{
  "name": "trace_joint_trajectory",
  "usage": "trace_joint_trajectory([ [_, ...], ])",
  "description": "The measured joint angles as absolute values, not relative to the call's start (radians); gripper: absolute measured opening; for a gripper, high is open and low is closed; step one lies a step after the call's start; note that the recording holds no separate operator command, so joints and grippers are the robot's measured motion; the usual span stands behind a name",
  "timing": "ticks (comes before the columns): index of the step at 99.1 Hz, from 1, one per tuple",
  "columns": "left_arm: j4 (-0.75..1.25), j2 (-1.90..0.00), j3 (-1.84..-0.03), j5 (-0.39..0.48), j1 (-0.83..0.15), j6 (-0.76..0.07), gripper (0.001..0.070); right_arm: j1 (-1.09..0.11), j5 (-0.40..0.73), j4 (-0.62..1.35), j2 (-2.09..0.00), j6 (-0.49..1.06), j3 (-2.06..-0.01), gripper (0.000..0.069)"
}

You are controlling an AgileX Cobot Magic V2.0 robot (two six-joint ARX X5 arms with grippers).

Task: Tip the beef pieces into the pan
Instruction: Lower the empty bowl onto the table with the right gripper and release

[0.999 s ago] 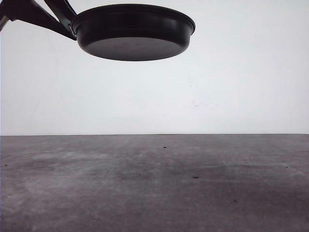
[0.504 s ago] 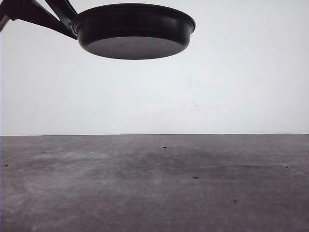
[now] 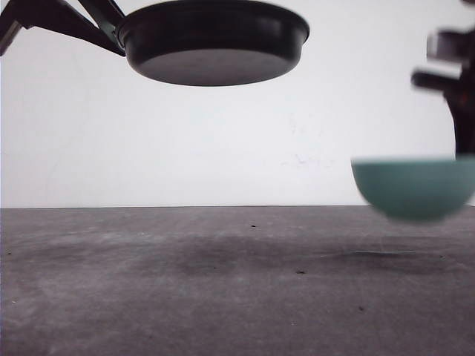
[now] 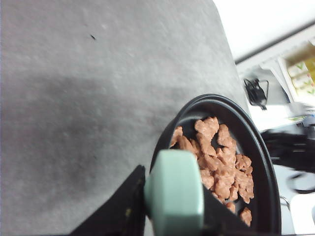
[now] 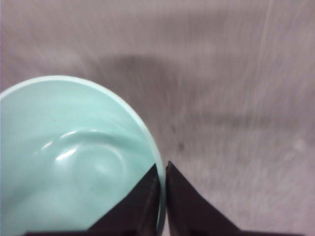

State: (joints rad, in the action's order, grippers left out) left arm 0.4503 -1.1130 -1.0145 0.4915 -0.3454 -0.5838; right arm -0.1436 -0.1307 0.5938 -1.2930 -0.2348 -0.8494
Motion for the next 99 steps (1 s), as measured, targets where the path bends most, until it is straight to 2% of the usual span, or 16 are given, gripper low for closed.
trace_joint_trajectory([
  [21,0.453,-1.113,-1.015,0.496,-0.345,-0.581,0.0059,-0.144,-0.082,0.529,-1.295,-0.237,-0.804,0.0013],
  [81,0.453,-1.113,-1.015,0.496,-0.352,-0.575,0.0059,-0.156,-0.078,0.548,-1.383,-0.24,-0.811,0.0021],
  [84,0.453,-1.113,-1.015,0.496,-0.352,-0.575,0.0059,-0.156,-0.078,0.549,-1.383,-0.24,-0.811,0.0043],
  [88,0.453,-1.113,-1.015,0.496,-0.352,-0.574,0.0059,-0.157,-0.078,0.549,-1.383,-0.24,-0.811,0.0106],
  [99,0.453,-1.113,-1.015,0.496,-0.352,-0.568,0.0059,-0.157,-0.08,0.549,-1.36,-0.24,-0.811,0.0389],
])
